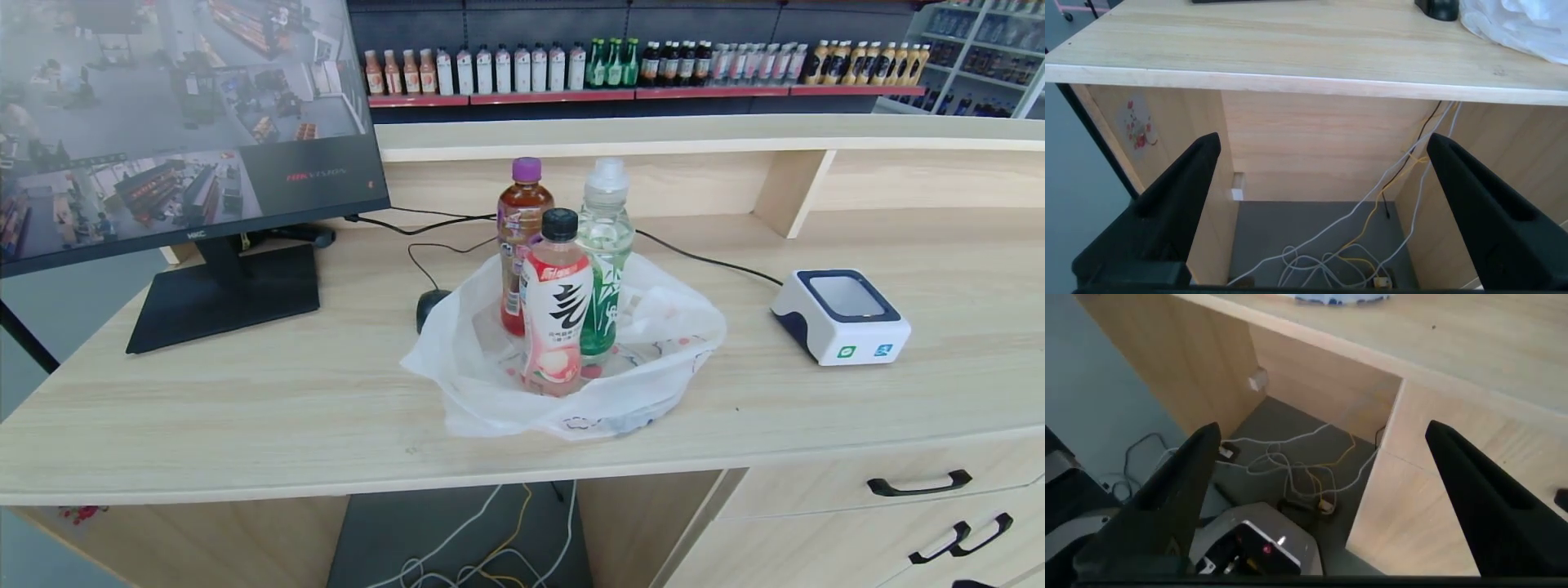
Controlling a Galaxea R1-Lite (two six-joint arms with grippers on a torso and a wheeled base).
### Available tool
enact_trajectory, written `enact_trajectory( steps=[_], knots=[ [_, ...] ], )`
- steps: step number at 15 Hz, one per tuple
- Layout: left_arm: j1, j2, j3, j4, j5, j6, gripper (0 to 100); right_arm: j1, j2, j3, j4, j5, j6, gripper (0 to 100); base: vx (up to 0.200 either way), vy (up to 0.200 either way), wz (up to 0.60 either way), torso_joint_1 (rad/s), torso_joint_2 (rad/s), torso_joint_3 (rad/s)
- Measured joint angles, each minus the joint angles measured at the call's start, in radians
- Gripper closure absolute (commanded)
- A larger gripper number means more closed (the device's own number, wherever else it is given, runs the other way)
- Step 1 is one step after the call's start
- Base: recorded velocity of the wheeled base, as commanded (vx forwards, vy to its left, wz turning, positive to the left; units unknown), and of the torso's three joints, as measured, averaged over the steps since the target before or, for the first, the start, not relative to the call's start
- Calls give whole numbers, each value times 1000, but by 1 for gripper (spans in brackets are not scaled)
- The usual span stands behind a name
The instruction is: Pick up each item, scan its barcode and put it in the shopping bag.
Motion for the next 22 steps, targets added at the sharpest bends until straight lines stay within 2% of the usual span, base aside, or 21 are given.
enact_trajectory(
  steps=[2,5,6,9,10,14,19,22],
  knots=[
    [0,0,0,0,0,0,0,-20,-202,-1,181,-2,-5,0,0,0,0,0,0,0],
    [0,0,0,0,0,1,0,-97,-303,3,264,-5,-6,0,0,0,0,0,0,0],
    [0,0,0,0,0,1,0,-157,-307,4,266,-5,-6,0,0,0,0,0,0,0],
    [0,0,0,0,0,1,0,-457,-308,5,270,-5,-6,0,0,0,0,0,0,0],
    [0,0,0,0,0,1,0,-521,-319,5,272,-5,-5,0,0,0,0,0,0,0],
    [0,0,0,0,0,1,0,-593,-434,5,273,-5,2,0,0,0,0,0,0,0],
    [0,0,0,0,0,1,0,-604,-507,5,277,-3,42,0,0,0,0,0,0,0],
    [0,0,0,0,0,0,0,-604,-512,5,276,-3,45,0,-200,0,0,7,1,4]
  ],
)
